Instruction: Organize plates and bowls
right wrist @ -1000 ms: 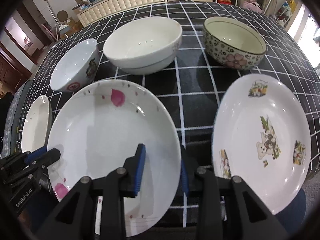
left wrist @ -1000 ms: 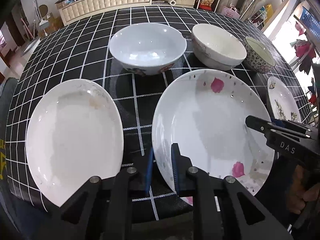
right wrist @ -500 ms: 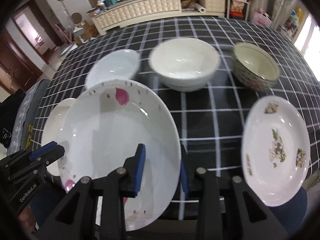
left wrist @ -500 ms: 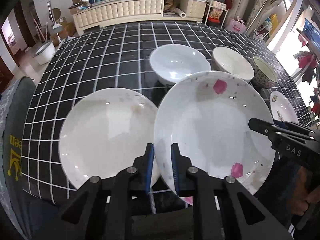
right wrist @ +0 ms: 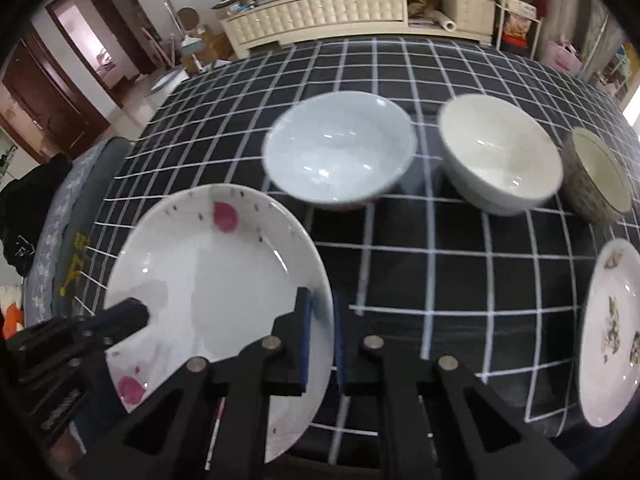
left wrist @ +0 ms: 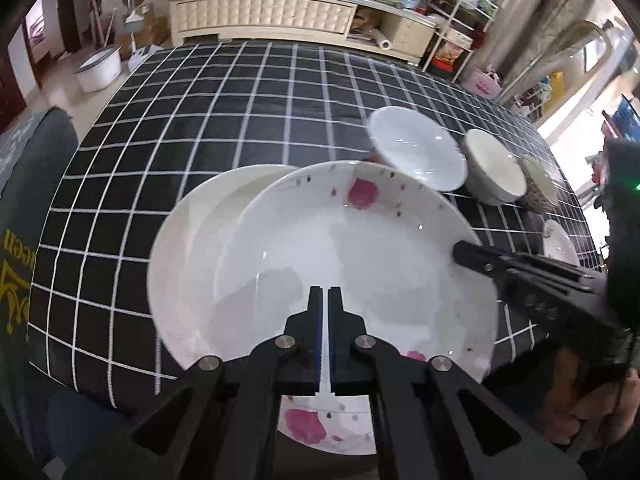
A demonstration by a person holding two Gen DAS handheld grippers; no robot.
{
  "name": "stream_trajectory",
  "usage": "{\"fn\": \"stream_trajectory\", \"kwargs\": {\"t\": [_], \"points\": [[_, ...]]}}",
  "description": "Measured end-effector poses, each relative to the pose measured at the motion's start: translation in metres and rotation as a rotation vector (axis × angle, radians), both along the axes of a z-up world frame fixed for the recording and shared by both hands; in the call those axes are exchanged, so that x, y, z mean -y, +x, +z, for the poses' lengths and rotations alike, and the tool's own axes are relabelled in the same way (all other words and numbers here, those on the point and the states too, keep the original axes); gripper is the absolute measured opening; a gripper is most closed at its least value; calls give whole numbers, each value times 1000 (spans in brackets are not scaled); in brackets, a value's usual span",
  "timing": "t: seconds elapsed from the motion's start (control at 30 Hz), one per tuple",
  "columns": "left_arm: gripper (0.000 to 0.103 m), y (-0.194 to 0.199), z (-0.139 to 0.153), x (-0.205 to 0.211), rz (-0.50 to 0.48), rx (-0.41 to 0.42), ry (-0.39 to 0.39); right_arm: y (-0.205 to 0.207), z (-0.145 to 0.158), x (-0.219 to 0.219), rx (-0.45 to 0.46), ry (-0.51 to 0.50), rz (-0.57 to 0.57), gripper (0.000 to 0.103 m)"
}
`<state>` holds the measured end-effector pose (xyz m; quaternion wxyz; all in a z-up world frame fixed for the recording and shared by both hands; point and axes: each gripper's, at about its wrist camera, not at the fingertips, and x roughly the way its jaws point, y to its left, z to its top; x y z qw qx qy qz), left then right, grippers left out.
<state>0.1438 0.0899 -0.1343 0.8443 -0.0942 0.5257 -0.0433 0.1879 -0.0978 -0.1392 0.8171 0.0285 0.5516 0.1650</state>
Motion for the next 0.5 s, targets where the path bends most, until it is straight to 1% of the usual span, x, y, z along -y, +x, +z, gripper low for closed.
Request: {"fn": "stream_trajectory", "kwargs": {"t": [0.1, 0.17, 0.33, 0.43, 0.5], "points": [[1, 0, -7, -11, 8, -6, 11, 2, 3, -16, 31, -49, 26, 13], [1, 2, -11, -16, 18, -7, 22, 4, 3, -23, 43, -65, 38, 13], [2, 0, -14, -33, 50, -5, 29, 9, -2, -42, 24, -64, 68, 10], [6, -3, -17, -46, 72, -3, 16, 8, -12, -52, -6, -51, 73, 11], [13, -4, -19, -54, 84, -7, 9, 9, -18, -58, -28, -40, 82, 11]]}}
